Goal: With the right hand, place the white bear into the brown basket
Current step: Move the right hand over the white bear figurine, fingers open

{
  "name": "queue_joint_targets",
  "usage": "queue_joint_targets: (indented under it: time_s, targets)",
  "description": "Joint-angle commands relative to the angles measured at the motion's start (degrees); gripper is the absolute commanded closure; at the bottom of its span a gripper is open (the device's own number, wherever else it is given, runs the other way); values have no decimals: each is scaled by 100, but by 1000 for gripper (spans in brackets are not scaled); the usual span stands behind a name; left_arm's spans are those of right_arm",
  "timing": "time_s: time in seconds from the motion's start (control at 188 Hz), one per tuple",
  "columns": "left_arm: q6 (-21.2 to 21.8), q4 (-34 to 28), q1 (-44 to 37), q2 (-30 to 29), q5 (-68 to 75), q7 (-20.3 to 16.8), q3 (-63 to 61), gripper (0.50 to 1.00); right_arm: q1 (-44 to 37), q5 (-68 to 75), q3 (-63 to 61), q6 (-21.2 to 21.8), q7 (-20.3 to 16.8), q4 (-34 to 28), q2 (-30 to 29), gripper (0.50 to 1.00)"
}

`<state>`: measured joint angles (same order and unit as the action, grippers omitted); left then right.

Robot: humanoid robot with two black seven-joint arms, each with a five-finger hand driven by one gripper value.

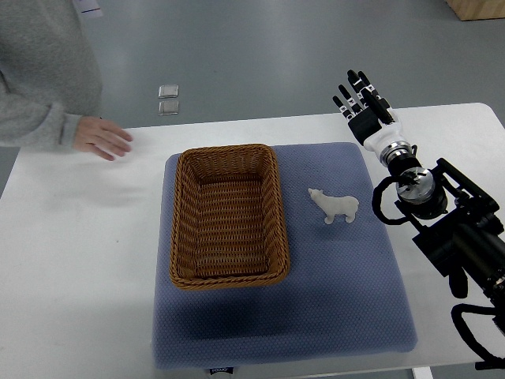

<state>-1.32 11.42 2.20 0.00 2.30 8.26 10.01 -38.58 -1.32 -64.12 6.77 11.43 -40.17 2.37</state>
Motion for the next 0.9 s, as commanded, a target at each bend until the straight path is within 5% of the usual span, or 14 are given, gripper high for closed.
queue_joint_targets:
  time_s: [0.0,0.484,0.59,0.765,0.893]
  targets:
    - [0,9,0,0,-1,0,-8,500,0,0,4,0,0,0,0,576]
    - [0,0,0,0,-1,0,1,500,-273,-668,725,62,-106,-202,413,574]
    - [0,0,0,0,-1,-9,10,500,-563,-1450,1165,44,-536,-422,791,576]
    - [-9,36,0,0,16,-9,10,500,-1528,-2918,2851,237,-1766,-1046,2038,574]
    - [-9,88,0,0,16,-9,-8,500,-2732,-3076,4863,826,-1969,-1168,2645,574]
